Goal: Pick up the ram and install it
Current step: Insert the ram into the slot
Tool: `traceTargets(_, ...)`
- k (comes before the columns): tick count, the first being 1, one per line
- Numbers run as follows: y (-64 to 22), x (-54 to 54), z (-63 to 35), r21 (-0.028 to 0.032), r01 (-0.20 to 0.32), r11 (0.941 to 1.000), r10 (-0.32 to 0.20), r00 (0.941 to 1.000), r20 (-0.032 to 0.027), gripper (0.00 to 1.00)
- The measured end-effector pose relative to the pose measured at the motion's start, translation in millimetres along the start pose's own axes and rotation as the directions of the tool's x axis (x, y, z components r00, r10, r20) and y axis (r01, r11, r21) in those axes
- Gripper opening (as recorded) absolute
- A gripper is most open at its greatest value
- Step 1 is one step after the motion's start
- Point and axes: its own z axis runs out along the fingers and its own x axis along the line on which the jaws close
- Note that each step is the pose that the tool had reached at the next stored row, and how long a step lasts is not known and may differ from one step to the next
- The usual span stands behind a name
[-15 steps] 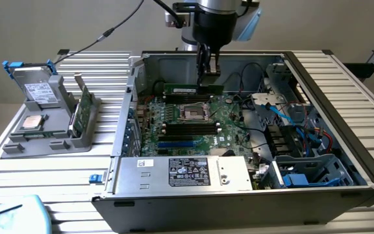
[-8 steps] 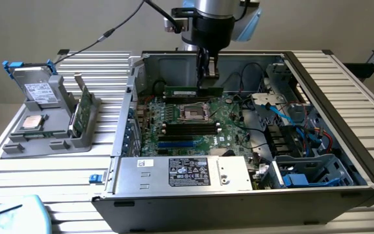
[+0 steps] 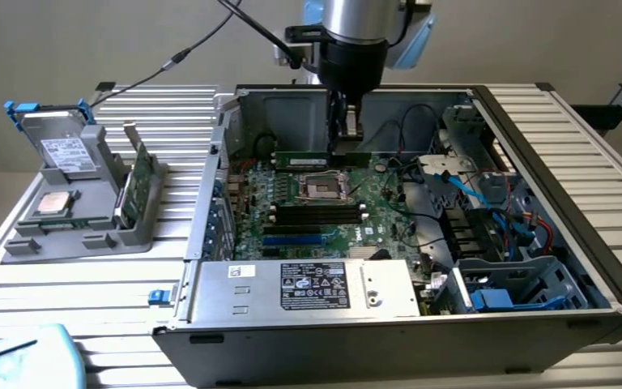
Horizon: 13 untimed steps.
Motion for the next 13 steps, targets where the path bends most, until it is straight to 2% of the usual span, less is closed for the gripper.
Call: traceTargets(13,-1.1,1.5,23.7,0.0010,0.031,0.9995,-0.031,0.9995,-0.0017,0.15)
